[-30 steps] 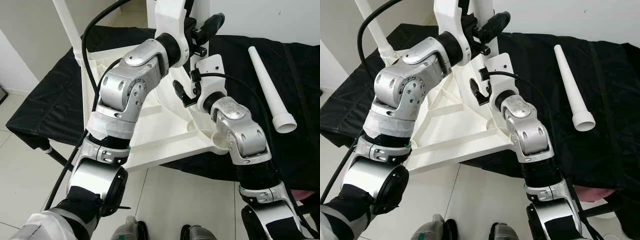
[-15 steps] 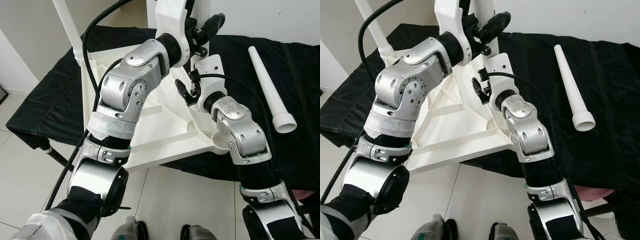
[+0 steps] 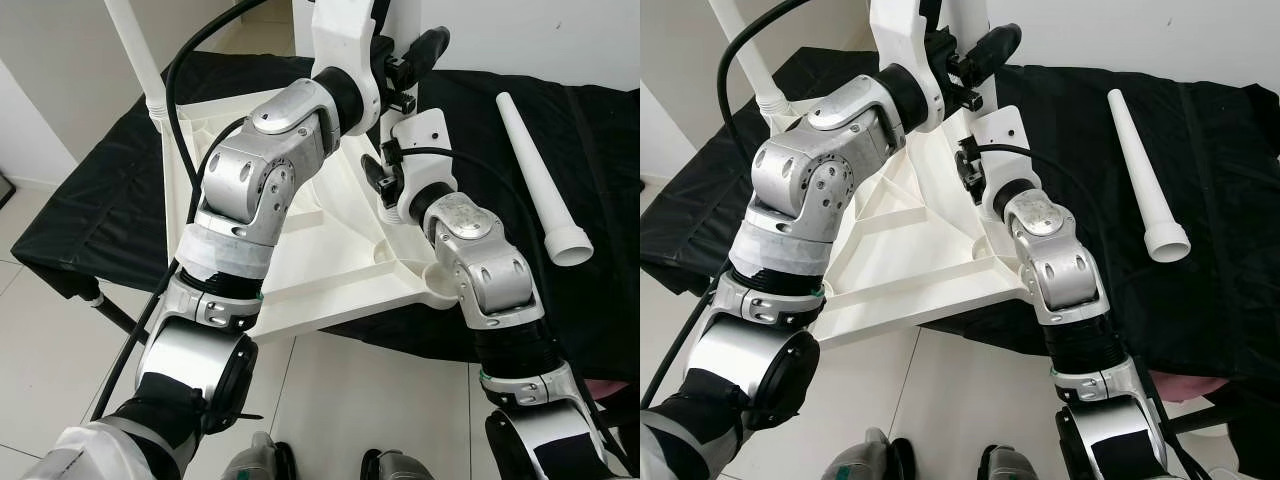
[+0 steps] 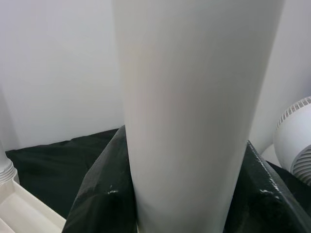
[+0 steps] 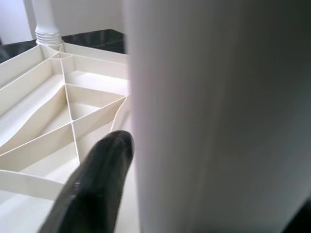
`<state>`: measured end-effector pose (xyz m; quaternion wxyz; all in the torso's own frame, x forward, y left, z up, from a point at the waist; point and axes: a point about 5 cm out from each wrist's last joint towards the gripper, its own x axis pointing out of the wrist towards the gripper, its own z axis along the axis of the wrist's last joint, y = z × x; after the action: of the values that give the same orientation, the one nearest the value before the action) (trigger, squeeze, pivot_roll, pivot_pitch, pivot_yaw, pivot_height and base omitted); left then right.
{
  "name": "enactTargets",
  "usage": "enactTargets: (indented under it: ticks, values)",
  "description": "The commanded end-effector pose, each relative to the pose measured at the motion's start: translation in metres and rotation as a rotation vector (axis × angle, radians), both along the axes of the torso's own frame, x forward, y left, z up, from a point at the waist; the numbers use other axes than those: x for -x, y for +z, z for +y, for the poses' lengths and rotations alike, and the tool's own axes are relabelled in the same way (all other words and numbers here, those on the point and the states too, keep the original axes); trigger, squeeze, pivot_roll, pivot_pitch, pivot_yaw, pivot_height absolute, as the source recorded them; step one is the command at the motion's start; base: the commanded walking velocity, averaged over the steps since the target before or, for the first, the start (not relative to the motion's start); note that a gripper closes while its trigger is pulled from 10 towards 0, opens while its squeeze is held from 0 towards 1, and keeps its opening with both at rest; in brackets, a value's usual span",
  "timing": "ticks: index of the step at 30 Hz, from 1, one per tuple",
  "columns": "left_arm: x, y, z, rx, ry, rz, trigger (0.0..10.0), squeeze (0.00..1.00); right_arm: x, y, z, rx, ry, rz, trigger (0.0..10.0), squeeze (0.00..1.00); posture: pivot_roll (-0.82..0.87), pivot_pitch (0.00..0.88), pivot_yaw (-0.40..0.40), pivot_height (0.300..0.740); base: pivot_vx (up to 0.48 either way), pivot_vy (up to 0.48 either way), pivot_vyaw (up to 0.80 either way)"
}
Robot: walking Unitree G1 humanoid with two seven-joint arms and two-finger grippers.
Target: Building children table
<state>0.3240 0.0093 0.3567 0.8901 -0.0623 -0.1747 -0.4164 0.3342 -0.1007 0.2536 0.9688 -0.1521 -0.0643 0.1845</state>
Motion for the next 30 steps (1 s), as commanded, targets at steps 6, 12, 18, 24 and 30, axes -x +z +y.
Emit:
enactTargets:
  ticks: [6, 12, 18, 24, 30]
  values:
    - [0.006, 0.01, -0.004, 0.002, -0.02, -0.052, 10.0, 0.0, -0.002, -0.008, 0.004, 0.02, -0.001, 0.037, 10.0, 0.0, -0.1, 0.112, 0.08, 0.74, 0.0, 0.0, 0.0]
    - [0.006, 0.01, -0.006, -0.001, -0.024, -0.056, 10.0, 0.0, -0.002, -0.009, 0.005, 0.011, 0.007, 0.044, 0.0, 0.0, -0.1, 0.109, 0.081, 0.74, 0.0, 0.0, 0.0]
    - [0.009, 0.011, -0.008, -0.005, -0.054, -0.06, 10.0, 0.0, -0.001, -0.012, 0.006, 0.007, 0.027, 0.064, 0.0, 0.0, -0.1, 0.105, 0.082, 0.74, 0.0, 0.0, 0.0]
    - [0.013, 0.01, -0.01, 0.021, -0.105, -0.044, 10.0, 1.0, -0.001, -0.013, 0.006, -0.002, 0.009, 0.069, 10.0, 0.0, -0.09, 0.103, 0.082, 0.74, 0.0, 0.0, 0.0]
    - [0.019, 0.007, -0.01, 0.01, -0.144, -0.058, 10.0, 1.0, -0.003, -0.013, 0.005, -0.069, -0.021, 0.075, 10.0, 0.0, -0.09, 0.094, 0.077, 0.74, 0.0, 0.0, 0.0]
